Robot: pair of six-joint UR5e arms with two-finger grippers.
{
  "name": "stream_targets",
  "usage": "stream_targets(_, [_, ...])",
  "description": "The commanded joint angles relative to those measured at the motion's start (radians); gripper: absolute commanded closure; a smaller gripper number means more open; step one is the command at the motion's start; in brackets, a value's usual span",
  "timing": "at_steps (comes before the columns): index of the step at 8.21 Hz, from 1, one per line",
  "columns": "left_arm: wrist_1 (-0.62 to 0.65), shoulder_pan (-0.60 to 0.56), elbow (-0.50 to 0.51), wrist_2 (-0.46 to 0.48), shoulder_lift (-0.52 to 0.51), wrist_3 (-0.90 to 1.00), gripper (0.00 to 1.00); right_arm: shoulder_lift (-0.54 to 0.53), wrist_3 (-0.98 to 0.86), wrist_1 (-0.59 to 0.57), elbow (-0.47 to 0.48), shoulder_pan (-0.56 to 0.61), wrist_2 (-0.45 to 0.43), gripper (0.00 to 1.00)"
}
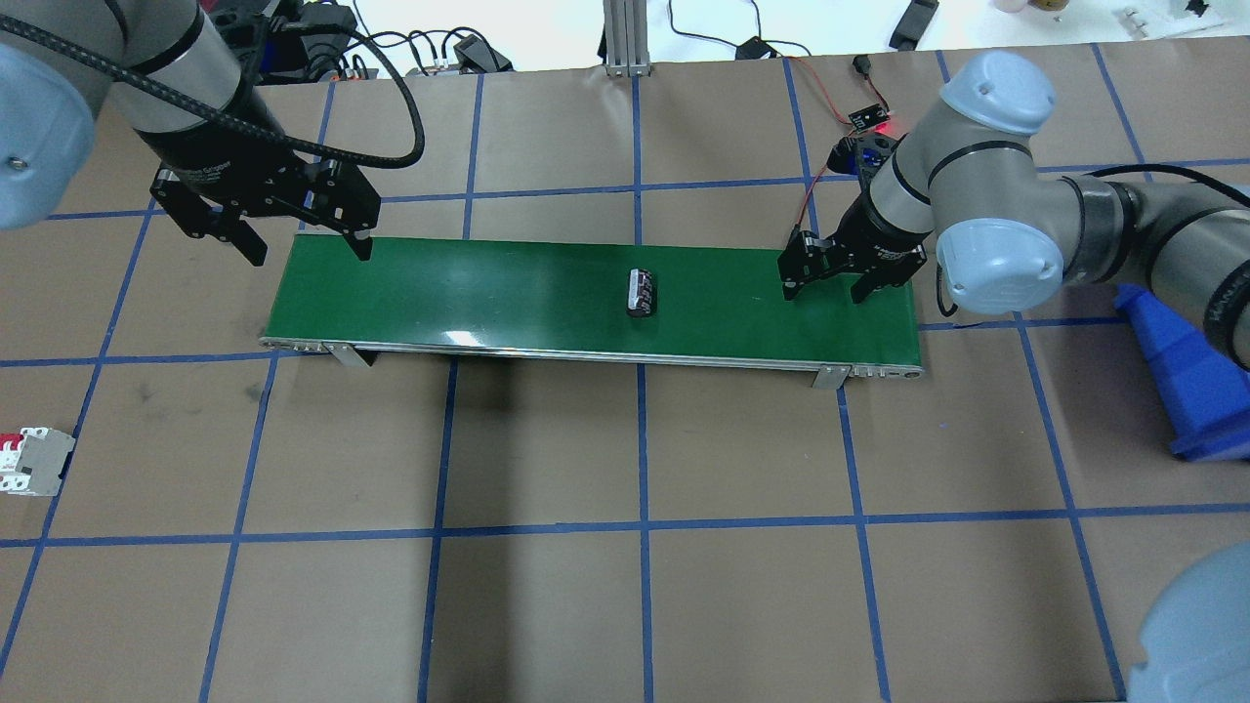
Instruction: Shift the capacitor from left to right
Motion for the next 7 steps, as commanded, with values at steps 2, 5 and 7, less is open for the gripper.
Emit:
stream_targets(2, [0.000, 0.000, 0.000, -0.001, 0.000, 0.000, 0.00, 0.000, 0.015, -0.001, 0.001, 0.000, 0.000, 0.08])
stream_targets(5, [0.000, 0.000, 0.000, -0.001, 0.000, 0.000, 0.00, 0.011, 0.015, -0.003, 0.001, 0.000, 0.003, 0.08])
stream_targets(7, [0.000, 0.000, 0.000, 0.000, -0.002, 0.000, 0.00, 0.011, 0.017, -0.006, 0.001, 0.000, 0.005, 0.08])
